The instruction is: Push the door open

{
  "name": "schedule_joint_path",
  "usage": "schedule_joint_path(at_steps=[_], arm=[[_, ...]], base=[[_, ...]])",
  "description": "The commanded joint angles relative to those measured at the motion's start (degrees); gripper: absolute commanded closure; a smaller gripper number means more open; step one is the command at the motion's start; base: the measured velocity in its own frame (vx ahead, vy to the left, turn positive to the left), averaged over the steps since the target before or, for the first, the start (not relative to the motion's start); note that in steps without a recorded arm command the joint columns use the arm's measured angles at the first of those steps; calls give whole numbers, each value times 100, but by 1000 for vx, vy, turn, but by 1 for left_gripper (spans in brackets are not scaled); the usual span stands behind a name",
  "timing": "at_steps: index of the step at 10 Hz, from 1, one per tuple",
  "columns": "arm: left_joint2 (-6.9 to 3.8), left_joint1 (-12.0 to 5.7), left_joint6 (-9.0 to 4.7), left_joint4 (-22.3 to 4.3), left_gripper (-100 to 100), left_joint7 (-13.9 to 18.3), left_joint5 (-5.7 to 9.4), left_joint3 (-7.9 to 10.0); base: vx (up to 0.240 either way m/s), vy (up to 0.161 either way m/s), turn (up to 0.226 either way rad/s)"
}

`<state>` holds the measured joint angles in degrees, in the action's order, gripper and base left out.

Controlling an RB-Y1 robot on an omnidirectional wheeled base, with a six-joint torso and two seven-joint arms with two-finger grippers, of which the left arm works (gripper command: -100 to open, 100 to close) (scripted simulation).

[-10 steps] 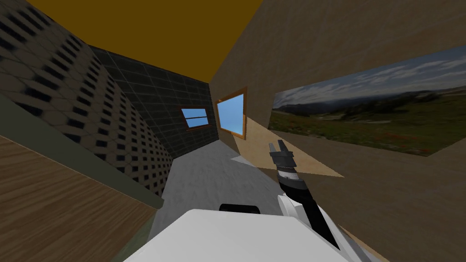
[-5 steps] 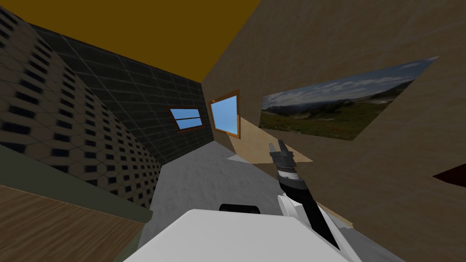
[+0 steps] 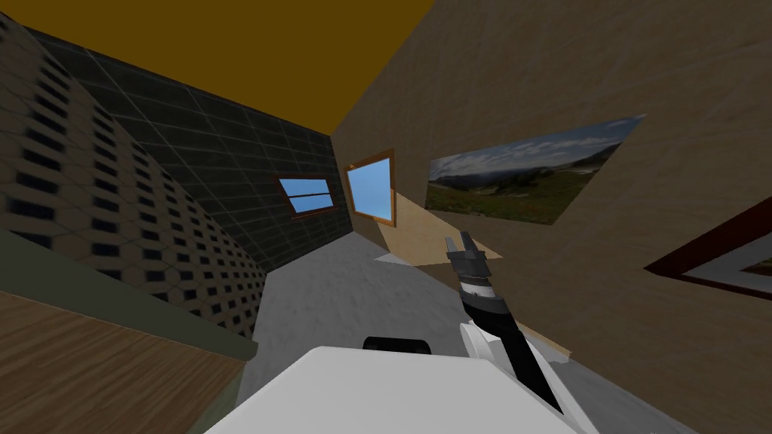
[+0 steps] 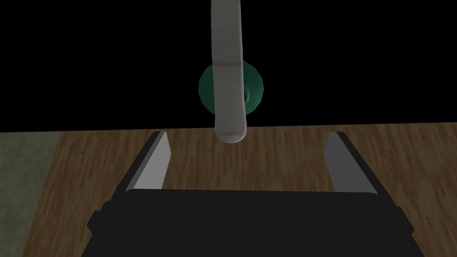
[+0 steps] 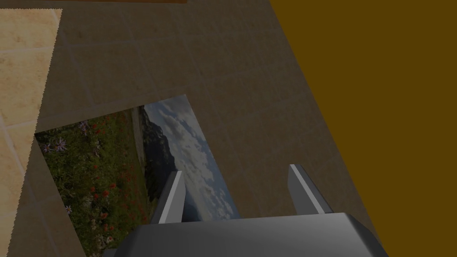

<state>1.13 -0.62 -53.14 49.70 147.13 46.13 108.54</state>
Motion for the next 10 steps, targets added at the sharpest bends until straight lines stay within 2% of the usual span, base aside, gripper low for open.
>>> schedule_joint_path(at_steps=[1, 7, 10], arm=[[-15, -6, -2, 11, -100, -7, 2, 0], [-104, -17, -14, 10, -100, -14, 5, -10], [-190, -31, -30, 8, -100, -23, 9, -21]], base=[[-223, -27, 9], [-224, 13, 1], [-207, 6, -27]])
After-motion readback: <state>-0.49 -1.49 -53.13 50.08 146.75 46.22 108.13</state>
